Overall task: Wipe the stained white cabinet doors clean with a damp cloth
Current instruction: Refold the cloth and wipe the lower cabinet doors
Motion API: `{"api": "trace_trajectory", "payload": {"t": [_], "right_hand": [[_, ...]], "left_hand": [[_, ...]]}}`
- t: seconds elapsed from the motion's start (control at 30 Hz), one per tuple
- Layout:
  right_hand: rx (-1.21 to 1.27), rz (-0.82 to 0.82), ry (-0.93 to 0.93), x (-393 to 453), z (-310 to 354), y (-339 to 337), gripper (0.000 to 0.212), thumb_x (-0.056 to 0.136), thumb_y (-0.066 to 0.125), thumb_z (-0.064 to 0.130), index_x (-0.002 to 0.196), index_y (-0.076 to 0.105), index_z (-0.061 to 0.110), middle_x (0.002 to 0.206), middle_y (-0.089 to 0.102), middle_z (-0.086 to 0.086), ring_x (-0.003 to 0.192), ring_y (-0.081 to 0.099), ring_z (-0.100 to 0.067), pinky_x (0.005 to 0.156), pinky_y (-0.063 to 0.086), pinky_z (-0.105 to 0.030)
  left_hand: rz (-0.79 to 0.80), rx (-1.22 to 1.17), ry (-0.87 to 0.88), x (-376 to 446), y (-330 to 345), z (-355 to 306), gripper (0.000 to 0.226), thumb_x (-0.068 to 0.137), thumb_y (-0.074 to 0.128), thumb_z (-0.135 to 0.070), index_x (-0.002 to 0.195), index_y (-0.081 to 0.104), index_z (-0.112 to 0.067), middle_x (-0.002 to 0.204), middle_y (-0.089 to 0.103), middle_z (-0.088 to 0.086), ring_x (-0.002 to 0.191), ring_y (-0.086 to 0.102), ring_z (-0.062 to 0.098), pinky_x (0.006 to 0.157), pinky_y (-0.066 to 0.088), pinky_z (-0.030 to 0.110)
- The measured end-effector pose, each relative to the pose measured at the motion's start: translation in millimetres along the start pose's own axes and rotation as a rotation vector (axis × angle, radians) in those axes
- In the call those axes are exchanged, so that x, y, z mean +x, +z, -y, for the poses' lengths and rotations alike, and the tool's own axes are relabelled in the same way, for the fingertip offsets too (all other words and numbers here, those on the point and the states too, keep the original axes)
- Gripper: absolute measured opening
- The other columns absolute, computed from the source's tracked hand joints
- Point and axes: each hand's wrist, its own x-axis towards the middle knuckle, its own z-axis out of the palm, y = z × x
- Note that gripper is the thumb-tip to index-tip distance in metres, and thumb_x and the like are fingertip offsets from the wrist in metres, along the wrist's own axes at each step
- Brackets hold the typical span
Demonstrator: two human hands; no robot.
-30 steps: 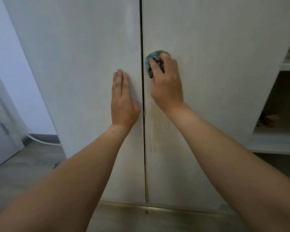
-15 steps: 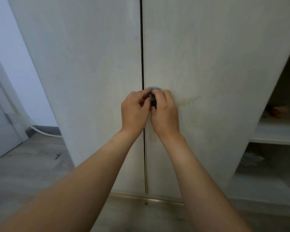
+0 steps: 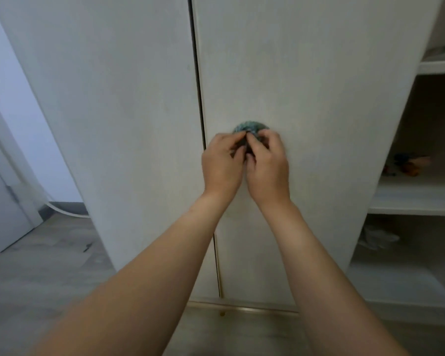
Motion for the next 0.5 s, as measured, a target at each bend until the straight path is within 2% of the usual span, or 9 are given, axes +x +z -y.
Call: {"api": "trace_trajectory", "payload": {"t": [0.07, 0.1, 0.2, 0.27, 0.33, 0.5], "right_hand": [[-0.091, -0.002, -0.119, 25, -6, -12, 0.042, 0.094, 0.050, 0.005, 0.135, 0.055, -0.002, 0.136, 0.050, -0.020, 0.125, 0.050, -0.030, 0.109, 0.042, -0.037], [-0.101, -0.015, -0.110, 24, -12, -15, 0.041, 0.093, 0.052, 0.004, 0.133, 0.056, -0.002, 0.135, 0.050, -0.021, 0.124, 0.051, -0.032, 0.108, 0.043, -0.038], [-0.123, -0.119, -0.036, -26, -45, -12, 0.026, 0.088, 0.063, 0.001, 0.112, 0.070, -0.003, 0.112, 0.063, -0.021, 0.101, 0.062, -0.037, 0.091, 0.051, -0.040], [-0.142, -0.076, -0.076, -59, -61, -16, 0.020, 0.092, 0.062, 0.004, 0.106, 0.071, -0.006, 0.103, 0.065, -0.021, 0.091, 0.063, -0.037, 0.082, 0.054, -0.044], [-0.142, 0.000, -0.150, -53, -69, -29, 0.020, 0.093, 0.061, 0.005, 0.106, 0.071, -0.005, 0.101, 0.064, -0.020, 0.090, 0.062, -0.035, 0.078, 0.054, -0.044], [-0.134, -0.089, -0.121, 28, -60, -67, 0.038, 0.090, 0.058, 0.001, 0.128, 0.062, 0.000, 0.126, 0.055, -0.017, 0.112, 0.057, -0.031, 0.098, 0.050, -0.037]], "left_hand": [[-0.022, -0.035, 0.044, 23, 11, -20, 0.031, 0.086, 0.067, -0.007, 0.115, 0.074, -0.017, 0.104, 0.067, 0.001, 0.092, 0.066, 0.011, 0.088, 0.055, 0.029], [-0.021, -0.036, 0.040, 22, 17, -24, 0.030, 0.086, 0.067, -0.007, 0.114, 0.074, -0.017, 0.103, 0.067, 0.001, 0.092, 0.066, 0.011, 0.088, 0.054, 0.026], [0.052, -0.021, -0.071, -23, 38, -5, 0.023, 0.085, 0.069, -0.006, 0.104, 0.078, -0.015, 0.099, 0.071, 0.003, 0.088, 0.067, 0.015, 0.088, 0.054, 0.032], [0.126, 0.011, -0.119, -54, 46, 6, 0.020, 0.084, 0.070, -0.004, 0.100, 0.079, -0.014, 0.098, 0.071, 0.004, 0.087, 0.068, 0.017, 0.087, 0.055, 0.037], [0.113, 0.040, -0.086, -52, 50, -1, 0.021, 0.084, 0.071, -0.006, 0.102, 0.079, -0.014, 0.097, 0.072, 0.004, 0.087, 0.068, 0.019, 0.086, 0.055, 0.038], [-0.032, -0.083, 0.053, 12, 70, -56, 0.026, 0.083, 0.071, -0.008, 0.108, 0.076, -0.014, 0.100, 0.072, 0.003, 0.090, 0.069, 0.016, 0.088, 0.054, 0.031]]}}
